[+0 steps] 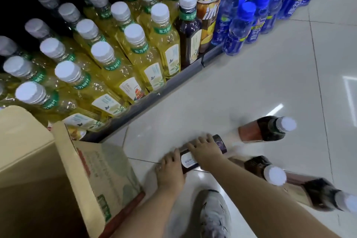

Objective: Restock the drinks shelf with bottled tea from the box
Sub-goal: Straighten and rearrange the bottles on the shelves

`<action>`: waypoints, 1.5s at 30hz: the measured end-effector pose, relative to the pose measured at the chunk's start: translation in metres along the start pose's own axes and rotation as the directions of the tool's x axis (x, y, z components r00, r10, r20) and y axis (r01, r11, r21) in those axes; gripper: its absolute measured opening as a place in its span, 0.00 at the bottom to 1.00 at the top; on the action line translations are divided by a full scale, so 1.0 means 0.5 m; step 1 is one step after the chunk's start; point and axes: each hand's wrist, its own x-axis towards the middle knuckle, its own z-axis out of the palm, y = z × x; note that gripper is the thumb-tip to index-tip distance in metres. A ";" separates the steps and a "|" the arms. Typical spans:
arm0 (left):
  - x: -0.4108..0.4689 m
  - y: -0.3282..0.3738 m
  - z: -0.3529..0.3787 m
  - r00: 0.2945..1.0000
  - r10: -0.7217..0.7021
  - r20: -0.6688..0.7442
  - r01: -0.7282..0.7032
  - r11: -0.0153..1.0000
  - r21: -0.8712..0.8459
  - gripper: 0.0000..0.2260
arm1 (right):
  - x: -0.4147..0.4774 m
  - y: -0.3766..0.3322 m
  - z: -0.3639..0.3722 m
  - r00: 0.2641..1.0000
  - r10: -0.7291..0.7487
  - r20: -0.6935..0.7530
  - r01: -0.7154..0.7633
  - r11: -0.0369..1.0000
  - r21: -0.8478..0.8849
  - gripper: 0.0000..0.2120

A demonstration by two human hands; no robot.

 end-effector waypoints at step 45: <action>-0.786 -0.083 -1.364 0.631 -0.169 -0.757 -0.544 0.599 -0.587 0.21 | -0.854 -0.232 -1.257 0.516 0.264 -0.815 0.327 0.819 0.472 0.39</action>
